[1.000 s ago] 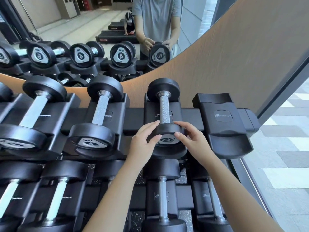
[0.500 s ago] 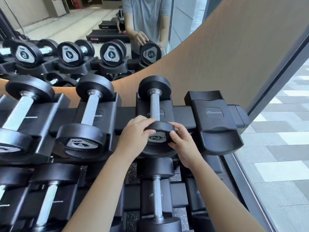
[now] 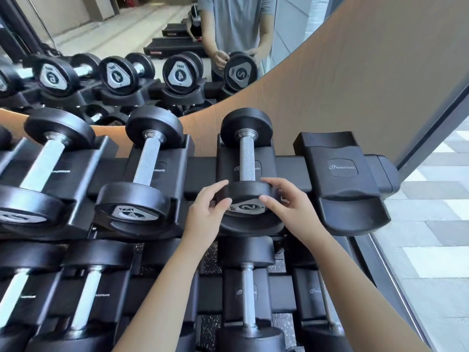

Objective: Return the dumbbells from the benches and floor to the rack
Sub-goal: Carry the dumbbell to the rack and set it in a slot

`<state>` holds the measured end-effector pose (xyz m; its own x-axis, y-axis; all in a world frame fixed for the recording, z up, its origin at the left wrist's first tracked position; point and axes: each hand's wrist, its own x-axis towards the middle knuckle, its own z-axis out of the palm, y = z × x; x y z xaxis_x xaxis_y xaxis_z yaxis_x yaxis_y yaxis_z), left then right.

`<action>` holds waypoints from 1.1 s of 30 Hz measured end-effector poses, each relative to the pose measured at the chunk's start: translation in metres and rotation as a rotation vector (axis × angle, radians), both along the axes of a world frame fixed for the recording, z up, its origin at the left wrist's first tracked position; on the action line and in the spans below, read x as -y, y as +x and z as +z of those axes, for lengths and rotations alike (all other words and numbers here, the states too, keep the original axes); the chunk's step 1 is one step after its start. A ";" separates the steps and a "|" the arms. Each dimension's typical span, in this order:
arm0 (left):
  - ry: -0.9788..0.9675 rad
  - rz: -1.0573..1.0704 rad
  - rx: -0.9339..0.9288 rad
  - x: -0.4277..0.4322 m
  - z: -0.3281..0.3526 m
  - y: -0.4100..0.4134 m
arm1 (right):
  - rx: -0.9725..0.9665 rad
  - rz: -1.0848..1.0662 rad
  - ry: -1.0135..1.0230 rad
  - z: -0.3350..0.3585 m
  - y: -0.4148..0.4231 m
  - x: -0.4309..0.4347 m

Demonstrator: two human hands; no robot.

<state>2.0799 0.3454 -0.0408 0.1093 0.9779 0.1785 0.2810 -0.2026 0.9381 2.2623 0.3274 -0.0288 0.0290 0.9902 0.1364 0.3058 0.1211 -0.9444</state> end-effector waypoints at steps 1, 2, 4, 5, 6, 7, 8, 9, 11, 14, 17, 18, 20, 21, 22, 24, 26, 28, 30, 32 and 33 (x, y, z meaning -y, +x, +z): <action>-0.015 -0.001 0.014 0.001 -0.002 0.000 | 0.087 0.009 0.035 0.006 -0.004 -0.002; -0.023 0.005 0.022 0.001 -0.004 0.000 | 0.192 0.019 0.078 0.011 -0.008 -0.005; -0.031 0.008 0.041 0.002 -0.007 0.001 | 0.409 0.040 0.153 0.018 -0.015 -0.008; -0.032 0.001 0.050 0.001 -0.009 0.002 | 0.480 0.038 0.171 0.020 -0.019 -0.009; -0.030 -0.006 0.049 0.001 -0.010 0.002 | 0.510 0.025 0.184 0.021 -0.021 -0.009; -0.026 -0.006 0.039 0.001 -0.011 0.003 | 0.507 0.011 0.194 0.021 -0.023 -0.009; -0.019 0.006 0.030 0.001 -0.012 0.003 | 0.487 -0.001 0.199 0.021 -0.024 -0.008; -0.006 0.028 0.024 0.002 -0.013 0.005 | 0.464 -0.008 0.193 0.020 -0.023 -0.008; 0.042 0.064 0.004 0.003 -0.011 0.010 | 0.427 -0.007 0.153 0.017 -0.016 -0.008; 0.085 0.049 -0.030 0.003 -0.005 0.018 | 0.320 0.006 0.087 0.013 0.000 -0.006; 0.161 0.023 -0.142 -0.002 0.005 0.020 | 0.110 0.001 0.048 0.004 0.006 -0.002; 0.199 0.017 -0.202 -0.005 0.009 0.019 | 0.020 0.007 0.032 -0.001 0.006 0.000; 0.267 0.017 -0.297 -0.009 0.016 0.017 | -0.166 0.027 0.003 -0.013 0.003 0.002; 0.291 0.021 -0.321 -0.009 0.019 0.019 | -0.241 0.036 -0.008 -0.018 0.002 0.003; 0.302 0.026 -0.325 -0.008 0.021 0.021 | -0.302 0.042 -0.020 -0.021 0.003 0.003; 0.287 0.038 -0.285 -0.004 0.023 0.026 | -0.385 0.042 -0.044 -0.024 0.004 0.004; 0.237 0.045 -0.187 -0.001 0.021 0.026 | -0.410 0.051 -0.060 -0.024 0.005 0.005; 0.150 0.048 -0.051 0.002 0.016 0.022 | -0.392 0.064 -0.067 -0.022 0.006 0.006; 0.076 0.046 0.041 0.004 0.010 0.016 | -0.334 0.072 -0.067 -0.017 0.008 0.006; 0.032 0.028 0.099 0.006 0.005 0.011 | -0.209 0.052 -0.071 -0.010 0.009 0.006; 0.015 0.017 0.123 0.006 0.004 0.009 | -0.128 0.036 -0.067 -0.005 0.009 0.006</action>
<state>2.0890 0.3394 -0.0371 0.0688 0.9764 0.2045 0.1675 -0.2134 0.9625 2.2716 0.3213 -0.0335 0.0067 0.9977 0.0679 0.1794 0.0656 -0.9816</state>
